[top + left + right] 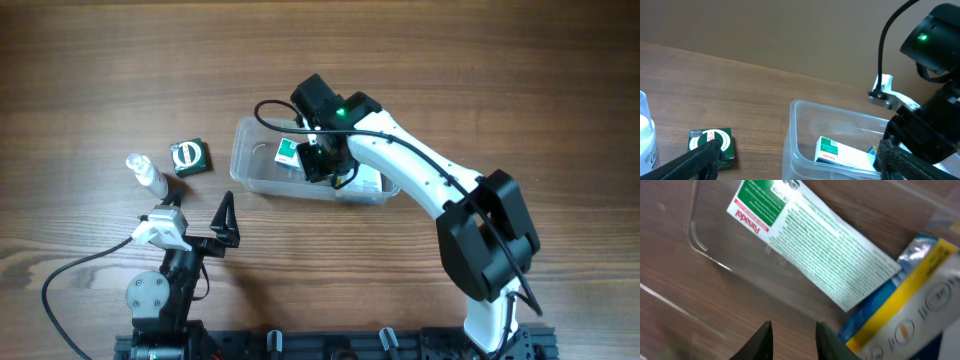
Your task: Pack container
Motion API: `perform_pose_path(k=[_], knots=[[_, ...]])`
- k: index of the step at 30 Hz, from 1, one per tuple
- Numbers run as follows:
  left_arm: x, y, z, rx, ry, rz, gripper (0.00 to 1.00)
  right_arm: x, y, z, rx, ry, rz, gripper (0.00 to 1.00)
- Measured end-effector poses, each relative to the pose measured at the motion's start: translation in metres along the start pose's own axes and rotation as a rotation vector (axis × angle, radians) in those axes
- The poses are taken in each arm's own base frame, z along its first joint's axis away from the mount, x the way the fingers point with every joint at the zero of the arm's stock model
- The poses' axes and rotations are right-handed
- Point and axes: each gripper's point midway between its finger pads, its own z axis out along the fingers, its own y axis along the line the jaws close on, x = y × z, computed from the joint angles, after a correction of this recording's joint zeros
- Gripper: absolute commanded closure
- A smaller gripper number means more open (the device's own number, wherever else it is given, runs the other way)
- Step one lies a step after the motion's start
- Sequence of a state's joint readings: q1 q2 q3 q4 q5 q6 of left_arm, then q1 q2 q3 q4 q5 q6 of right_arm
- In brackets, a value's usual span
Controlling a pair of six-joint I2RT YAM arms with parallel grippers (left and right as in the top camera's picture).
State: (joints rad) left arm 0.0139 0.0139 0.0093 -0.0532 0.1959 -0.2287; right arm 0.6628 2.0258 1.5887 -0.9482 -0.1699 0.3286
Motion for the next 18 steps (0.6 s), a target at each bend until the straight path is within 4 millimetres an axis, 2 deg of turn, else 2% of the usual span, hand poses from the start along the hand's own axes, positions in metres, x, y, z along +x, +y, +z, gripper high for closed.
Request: perform_pose_path(k=[6,13,18], knots=[[0.0,0.0,0.0,0.0,0.0,0.0,0.0,-0.005,0.0,0.006,0.0,-0.011,-0.022,0.72],[0.0,0.0,0.0,0.0,0.0,0.0,0.0,0.0,-0.006,0.027,0.019,0.033,-0.03,0.73],[0.0,0.0,0.0,0.0,0.0,0.0,0.0,-0.001,-0.007,0.027,0.024,0.03,-0.041,0.72]])
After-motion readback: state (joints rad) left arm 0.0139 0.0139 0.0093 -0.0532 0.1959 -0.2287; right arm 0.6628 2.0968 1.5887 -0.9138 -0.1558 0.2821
